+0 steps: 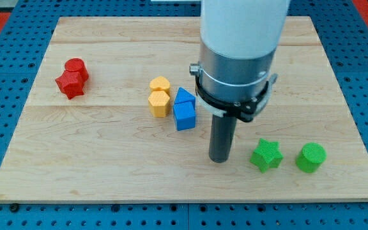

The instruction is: Slide the green star to the left of green circle

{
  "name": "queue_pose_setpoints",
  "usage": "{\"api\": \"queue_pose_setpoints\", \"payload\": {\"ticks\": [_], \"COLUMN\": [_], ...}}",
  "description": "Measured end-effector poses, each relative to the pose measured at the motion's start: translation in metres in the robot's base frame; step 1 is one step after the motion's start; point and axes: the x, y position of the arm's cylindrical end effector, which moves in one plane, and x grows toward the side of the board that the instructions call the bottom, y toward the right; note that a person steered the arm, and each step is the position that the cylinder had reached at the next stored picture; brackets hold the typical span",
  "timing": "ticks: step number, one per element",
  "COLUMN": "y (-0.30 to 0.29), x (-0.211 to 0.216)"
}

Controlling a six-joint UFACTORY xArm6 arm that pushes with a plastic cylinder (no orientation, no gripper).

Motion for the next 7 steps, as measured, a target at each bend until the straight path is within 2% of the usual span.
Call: {"api": "queue_pose_setpoints", "payload": {"ticks": [1, 7], "y": [0.037, 0.069], "x": [0.006, 0.005]}}
